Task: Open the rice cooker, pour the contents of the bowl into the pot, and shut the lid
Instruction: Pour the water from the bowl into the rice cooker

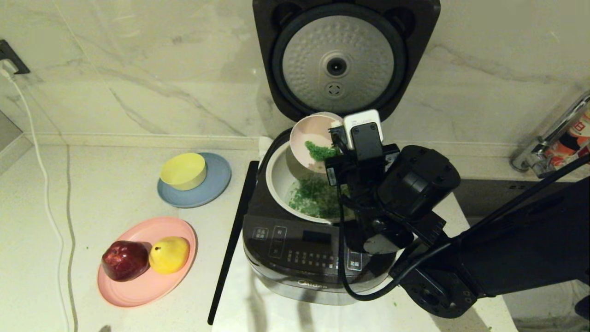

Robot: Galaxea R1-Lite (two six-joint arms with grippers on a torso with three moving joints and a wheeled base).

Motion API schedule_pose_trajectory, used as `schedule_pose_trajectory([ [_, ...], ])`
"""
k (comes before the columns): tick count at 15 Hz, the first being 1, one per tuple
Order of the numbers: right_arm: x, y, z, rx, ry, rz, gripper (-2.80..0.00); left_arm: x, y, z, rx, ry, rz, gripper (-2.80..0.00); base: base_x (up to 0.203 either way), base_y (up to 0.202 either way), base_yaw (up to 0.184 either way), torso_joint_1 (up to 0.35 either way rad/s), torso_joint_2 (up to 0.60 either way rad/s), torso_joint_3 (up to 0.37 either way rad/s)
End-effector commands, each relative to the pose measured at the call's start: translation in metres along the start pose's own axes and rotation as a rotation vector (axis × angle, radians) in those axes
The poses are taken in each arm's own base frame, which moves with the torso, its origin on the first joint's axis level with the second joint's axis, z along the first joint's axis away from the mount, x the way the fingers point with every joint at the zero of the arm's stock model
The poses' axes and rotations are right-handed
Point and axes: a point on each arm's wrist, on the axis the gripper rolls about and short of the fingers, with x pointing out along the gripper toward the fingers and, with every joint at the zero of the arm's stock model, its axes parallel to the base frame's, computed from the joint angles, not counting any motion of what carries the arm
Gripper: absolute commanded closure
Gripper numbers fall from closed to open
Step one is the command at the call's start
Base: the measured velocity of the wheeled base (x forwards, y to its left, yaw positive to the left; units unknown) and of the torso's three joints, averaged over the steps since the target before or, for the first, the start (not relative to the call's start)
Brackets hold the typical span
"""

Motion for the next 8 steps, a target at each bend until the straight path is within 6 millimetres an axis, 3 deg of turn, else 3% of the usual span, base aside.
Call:
schedule_pose_trajectory([
  [1,-0.0007,0.0008,0.0012,-0.014,-0.006,0.001,0.00,0.0007,0.0000,-0.0025,0.000,0.009,0.000,0.00,0.000,0.000,0.000,0.000,0.00,0.000],
  [8,0.0009,0.0016,0.0049,-0.047,-0.059,-0.006,0.00,0.0007,0.0000,-0.0026,-0.001,0.011,0.000,0.00,0.000,0.000,0.000,0.000,0.00,0.000],
])
